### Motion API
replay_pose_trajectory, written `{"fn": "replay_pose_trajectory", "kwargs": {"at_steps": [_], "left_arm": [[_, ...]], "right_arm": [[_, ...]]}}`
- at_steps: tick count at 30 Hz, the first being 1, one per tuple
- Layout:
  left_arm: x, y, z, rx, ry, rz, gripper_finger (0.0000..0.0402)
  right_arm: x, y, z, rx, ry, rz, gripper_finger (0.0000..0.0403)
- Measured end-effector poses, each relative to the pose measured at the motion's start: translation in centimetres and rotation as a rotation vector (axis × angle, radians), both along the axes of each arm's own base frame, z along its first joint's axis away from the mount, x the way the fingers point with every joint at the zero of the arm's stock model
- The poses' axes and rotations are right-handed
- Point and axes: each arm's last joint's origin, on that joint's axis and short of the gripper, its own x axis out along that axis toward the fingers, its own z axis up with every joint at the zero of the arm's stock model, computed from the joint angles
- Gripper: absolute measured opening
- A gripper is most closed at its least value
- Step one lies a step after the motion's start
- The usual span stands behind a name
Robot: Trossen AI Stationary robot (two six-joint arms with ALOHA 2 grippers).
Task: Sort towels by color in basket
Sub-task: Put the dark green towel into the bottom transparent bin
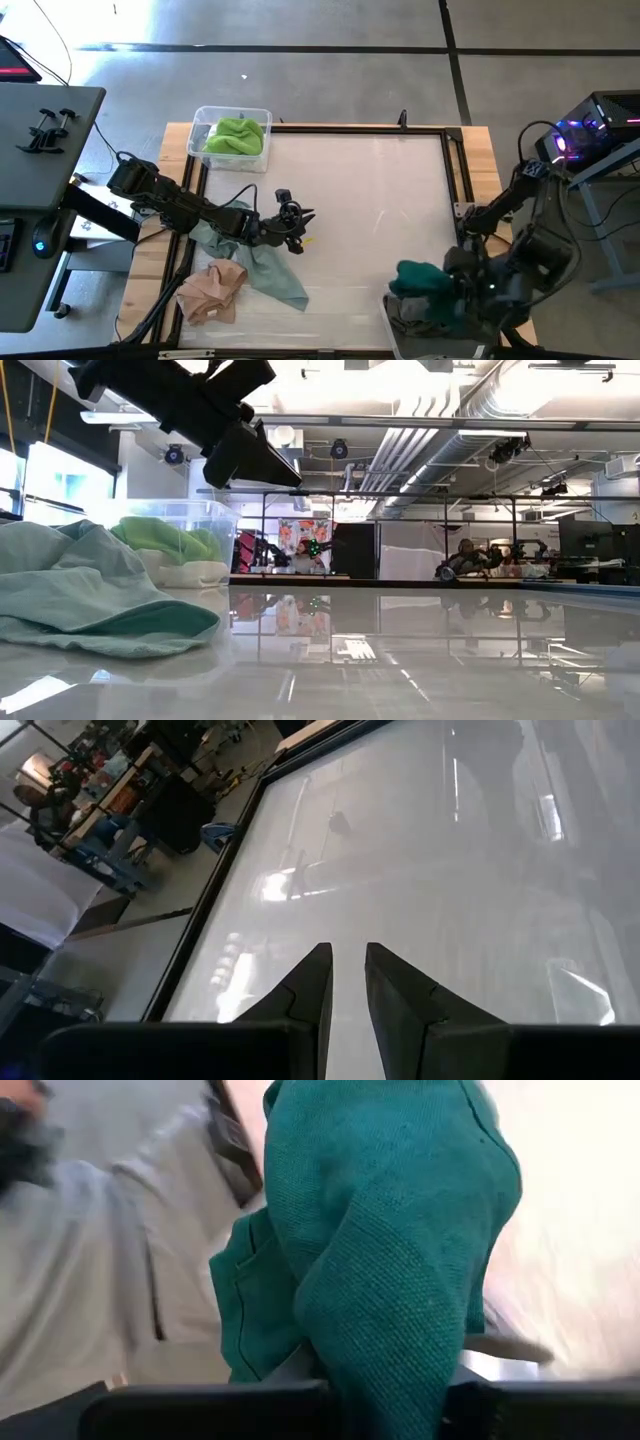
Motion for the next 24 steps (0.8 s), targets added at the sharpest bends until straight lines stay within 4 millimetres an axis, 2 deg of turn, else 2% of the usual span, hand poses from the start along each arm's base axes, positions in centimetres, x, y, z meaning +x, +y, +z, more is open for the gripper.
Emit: {"fn": "replay_pose_trajectory", "kwargs": {"at_steps": [5,12,18,21,24], "left_arm": [[0.1,0.0,0.3,-0.003,-0.028,-0.003,0.005],[0.2,0.1,0.3,0.0,-0.034,0.0,0.005],[0.2,0.1,0.3,0.0,-0.034,-0.001,0.005],[0.2,0.1,0.3,0.0,-0.032,-0.003,0.005],[0.2,0.1,0.3,0.004,-0.03,-0.005,0.005]], "right_arm": [[0.6,1.6,-3.6,0.071,0.152,-0.014,0.0012],[2.0,3.5,-10.0,0.156,0.152,0.06,0.0012],[1.6,3.4,-15.7,0.181,0.234,0.044,0.0013],[1.2,2.7,-17.6,0.167,0.29,-0.045,0.0034],[1.1,2.5,-18.6,0.176,0.3,-0.073,0.0081]]}}
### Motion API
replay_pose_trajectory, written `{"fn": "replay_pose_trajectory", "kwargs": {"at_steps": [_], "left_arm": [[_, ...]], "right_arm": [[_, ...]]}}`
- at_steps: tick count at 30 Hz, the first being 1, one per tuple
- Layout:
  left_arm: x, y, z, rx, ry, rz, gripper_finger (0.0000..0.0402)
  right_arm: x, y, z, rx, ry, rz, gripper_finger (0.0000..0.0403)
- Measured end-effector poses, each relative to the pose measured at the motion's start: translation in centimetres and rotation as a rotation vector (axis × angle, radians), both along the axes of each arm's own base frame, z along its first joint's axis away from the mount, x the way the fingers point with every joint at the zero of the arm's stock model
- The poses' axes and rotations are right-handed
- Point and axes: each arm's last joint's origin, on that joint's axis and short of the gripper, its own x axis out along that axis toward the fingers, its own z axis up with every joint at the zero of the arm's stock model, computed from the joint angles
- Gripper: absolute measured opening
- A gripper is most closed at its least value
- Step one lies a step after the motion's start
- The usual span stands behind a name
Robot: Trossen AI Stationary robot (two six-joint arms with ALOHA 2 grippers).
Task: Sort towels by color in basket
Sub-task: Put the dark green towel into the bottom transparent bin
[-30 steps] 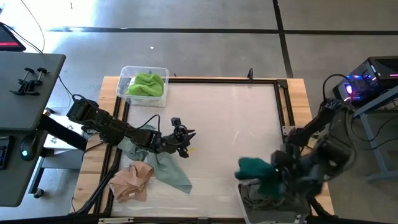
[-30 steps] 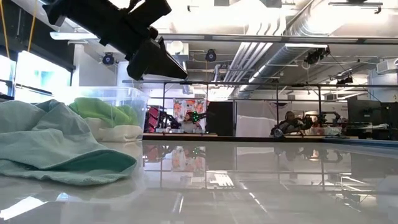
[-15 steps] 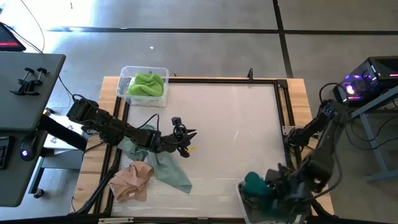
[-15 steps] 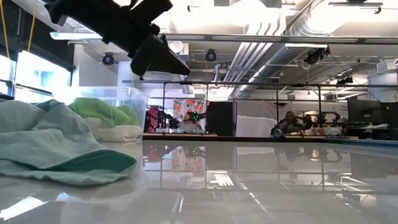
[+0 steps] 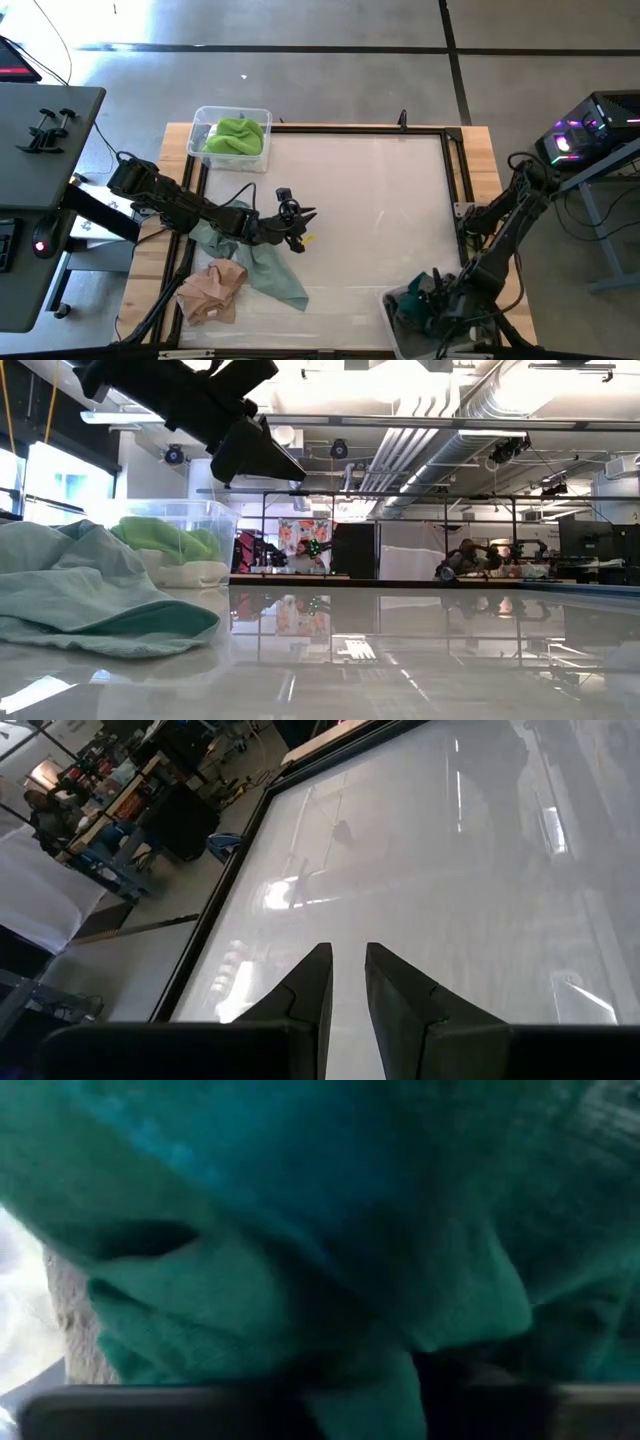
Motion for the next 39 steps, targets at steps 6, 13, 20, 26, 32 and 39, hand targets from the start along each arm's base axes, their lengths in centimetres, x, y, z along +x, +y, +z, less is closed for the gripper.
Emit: {"fn": "replay_pose_trajectory", "kwargs": {"at_steps": [6,13,20,26,32,39], "left_arm": [[0.0,0.0,0.0,-0.005,-0.003,0.001,0.005],[0.0,0.0,0.0,-0.005,-0.003,0.001,0.005],[0.0,0.0,0.0,-0.005,-0.004,0.002,0.005],[0.0,0.0,0.0,-0.006,-0.004,0.002,0.005],[0.0,0.0,0.0,-0.006,-0.003,0.002,0.005],[0.0,-0.1,0.0,-0.023,-0.005,-0.014,0.005]], "right_arm": [[0.6,-0.2,0.3,0.046,0.031,-0.006,0.0168],[2.1,0.2,3.6,0.161,0.058,-0.025,0.018],[2.0,0.0,8.7,0.152,0.089,-0.079,0.0181],[1.6,-0.8,11.0,0.062,0.057,-0.09,0.0181],[1.4,-0.8,11.5,0.045,0.034,-0.081,0.0156],[1.8,-0.4,10.6,-0.039,-0.006,-0.111,0.0061]]}}
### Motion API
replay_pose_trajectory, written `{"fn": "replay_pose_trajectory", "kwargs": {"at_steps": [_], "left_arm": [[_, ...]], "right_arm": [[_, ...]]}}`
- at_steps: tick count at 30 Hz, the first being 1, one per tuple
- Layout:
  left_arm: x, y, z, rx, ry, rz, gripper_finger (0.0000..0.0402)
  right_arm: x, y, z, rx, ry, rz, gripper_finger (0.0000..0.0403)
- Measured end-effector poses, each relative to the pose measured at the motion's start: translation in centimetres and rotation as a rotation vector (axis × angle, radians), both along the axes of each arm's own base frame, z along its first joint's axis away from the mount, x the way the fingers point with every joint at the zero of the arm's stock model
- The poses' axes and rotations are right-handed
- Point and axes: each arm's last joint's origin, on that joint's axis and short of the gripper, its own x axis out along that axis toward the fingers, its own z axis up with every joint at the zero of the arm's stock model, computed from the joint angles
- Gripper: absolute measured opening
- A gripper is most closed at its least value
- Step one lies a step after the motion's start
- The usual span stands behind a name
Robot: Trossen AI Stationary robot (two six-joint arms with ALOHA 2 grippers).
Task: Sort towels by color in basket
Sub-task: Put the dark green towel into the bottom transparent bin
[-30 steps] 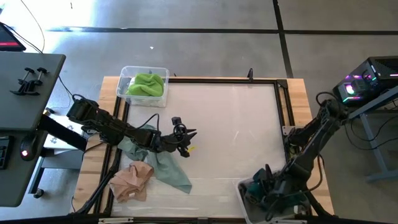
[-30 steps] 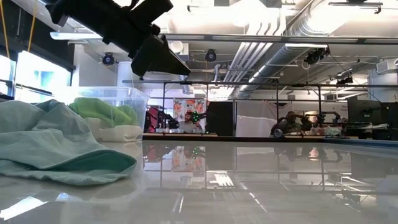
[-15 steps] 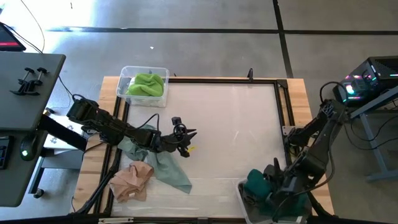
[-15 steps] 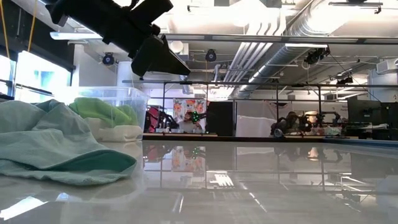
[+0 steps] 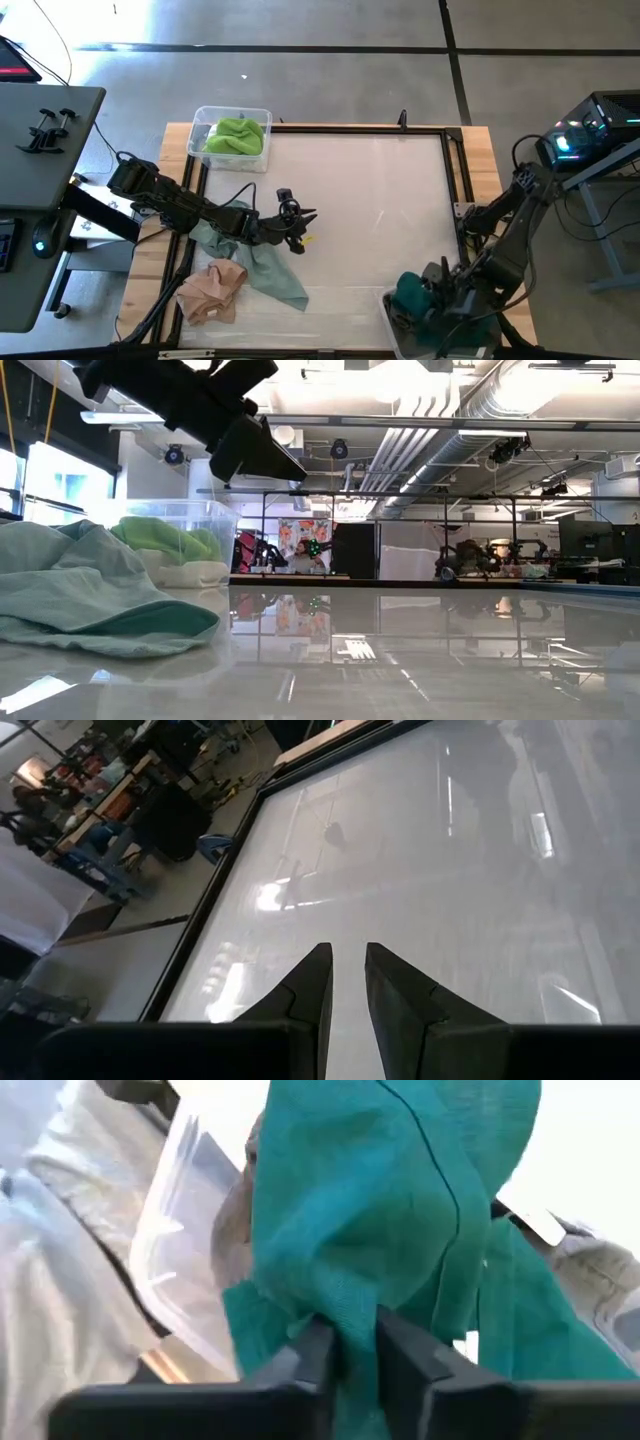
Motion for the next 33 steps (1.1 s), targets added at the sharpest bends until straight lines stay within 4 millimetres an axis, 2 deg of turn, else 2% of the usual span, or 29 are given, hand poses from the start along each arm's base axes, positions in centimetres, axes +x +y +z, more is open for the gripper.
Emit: {"fn": "replay_pose_trajectory", "kwargs": {"at_steps": [4,16,21,27,33], "left_arm": [[0.0,0.0,0.0,-0.001,0.0,-0.001,0.005],[0.0,0.0,0.0,0.0,0.0,-0.001,0.005],[0.0,0.0,0.0,0.0,0.001,-0.001,0.005],[0.0,0.0,0.0,0.0,0.001,-0.001,0.005],[0.0,0.0,0.0,0.0,0.001,-0.001,0.005]], "right_arm": [[0.7,1.1,-1.5,-0.042,0.029,0.063,0.0008],[4.0,5.5,-7.8,-0.09,0.062,0.357,0.0006],[4.6,6.1,-10.0,-0.136,0.115,0.397,0.0005],[4.8,5.4,-10.1,-0.226,0.095,0.376,0.0009],[4.3,4.4,-8.2,-0.234,0.051,0.306,0.0039]]}}
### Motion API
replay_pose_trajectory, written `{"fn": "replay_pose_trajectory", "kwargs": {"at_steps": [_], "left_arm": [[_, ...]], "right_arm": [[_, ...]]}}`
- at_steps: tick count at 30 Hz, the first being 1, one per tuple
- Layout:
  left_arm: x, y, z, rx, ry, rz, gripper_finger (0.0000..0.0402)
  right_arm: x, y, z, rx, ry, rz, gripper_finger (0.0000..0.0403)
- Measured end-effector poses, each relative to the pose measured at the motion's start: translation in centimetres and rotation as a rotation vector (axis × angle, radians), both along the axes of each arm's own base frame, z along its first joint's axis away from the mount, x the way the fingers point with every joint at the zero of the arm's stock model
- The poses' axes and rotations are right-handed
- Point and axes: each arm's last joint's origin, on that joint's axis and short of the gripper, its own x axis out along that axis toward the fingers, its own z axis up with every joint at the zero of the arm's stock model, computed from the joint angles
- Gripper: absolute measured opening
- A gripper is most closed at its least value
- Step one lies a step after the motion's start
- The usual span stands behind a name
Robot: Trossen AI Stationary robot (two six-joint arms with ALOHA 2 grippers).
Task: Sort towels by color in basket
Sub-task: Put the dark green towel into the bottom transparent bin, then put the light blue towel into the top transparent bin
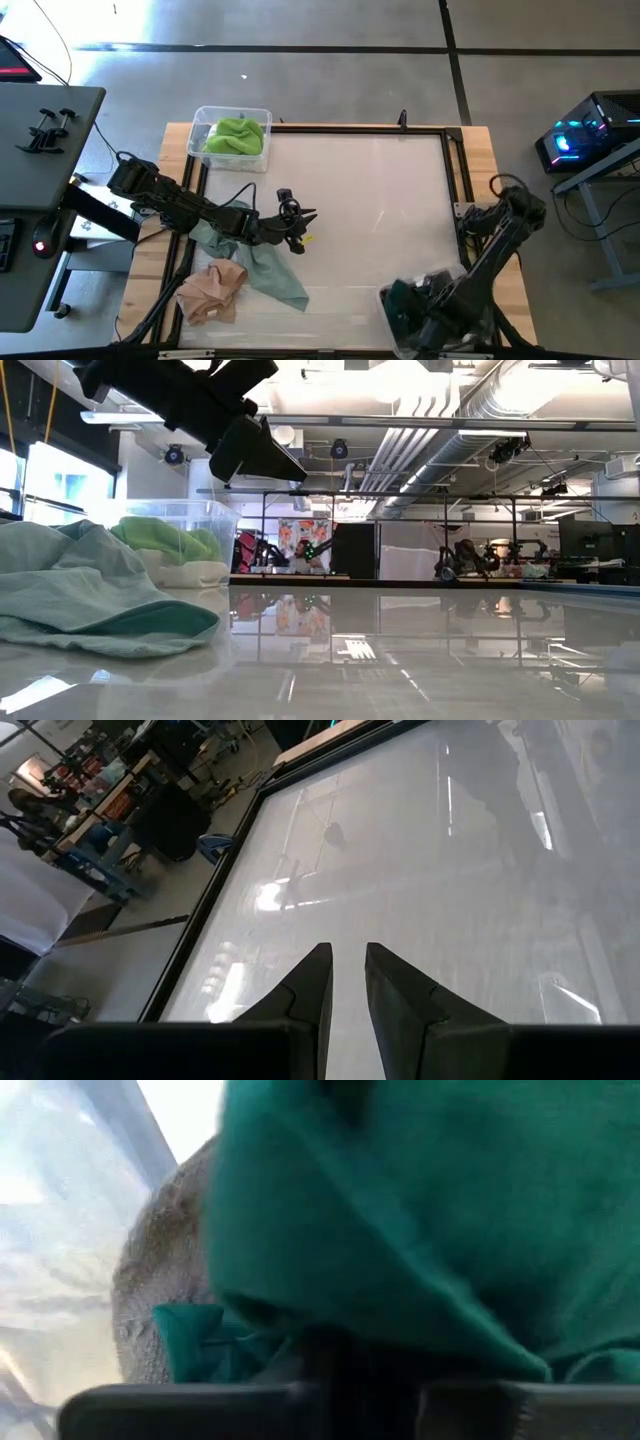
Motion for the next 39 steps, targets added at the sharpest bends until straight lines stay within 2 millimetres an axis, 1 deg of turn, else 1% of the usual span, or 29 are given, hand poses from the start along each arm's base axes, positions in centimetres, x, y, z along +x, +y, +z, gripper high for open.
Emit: {"fn": "replay_pose_trajectory", "kwargs": {"at_steps": [5,9,11,14,17,21,23,26,29,31,33,36,39], "left_arm": [[0.0,0.0,0.0,0.0,0.0,0.0,0.005],[0.0,0.0,0.0,0.0,0.0,0.0,0.005],[0.0,0.0,0.0,0.0,0.0,0.0,0.005],[0.0,0.0,0.0,0.0,0.0,0.0,0.005],[0.0,0.0,0.0,0.0,0.0,0.0,0.005],[0.0,0.0,0.0,0.0,0.0,0.0,0.005],[0.0,0.0,0.0,0.0,0.0,0.0,0.005],[0.0,0.0,0.0,0.003,-0.002,0.005,0.005],[-0.1,0.2,0.1,0.049,-0.012,0.087,0.005],[-0.4,0.3,0.2,0.107,-0.016,0.189,0.005],[-1.1,0.3,0.4,0.161,-0.012,0.278,0.005],[-2.3,-0.3,1.2,0.158,-0.021,0.313,0.005],[-4.2,-0.8,2.4,0.073,-0.04,0.295,0.005]], "right_arm": [[-0.9,-1.4,3.0,0.043,-0.085,-0.068,0.0095],[-1.7,-2.6,5.5,0.11,-0.163,-0.086,0.0134],[-2.2,-3.1,6.6,0.142,-0.192,-0.087,0.0142],[-2.8,-3.9,7.9,0.166,-0.24,-0.079,0.0145],[-3.1,-4.8,9.0,0.136,-0.33,-0.021,0.0145],[-2.4,-5.9,10.1,0.043,-0.487,0.135,0.0145],[-1.4,-6.8,10.3,-0.001,-0.524,0.196,0.0145],[0.7,-8.5,10.6,-0.106,-0.589,0.325,0.0145],[3.6,-10.3,10.2,-0.216,-0.709,0.484,0.0145],[5.5,-11.6,9.3,-0.224,-0.78,0.58,0.0145],[7.2,-13.2,7.8,-0.224,-0.867,0.64,0.0145],[8.9,-15.9,4.8,-0.27,-0.956,0.639,0.0145],[9.6,-18.6,2.1,-0.337,-1.043,0.576,0.0145]]}}
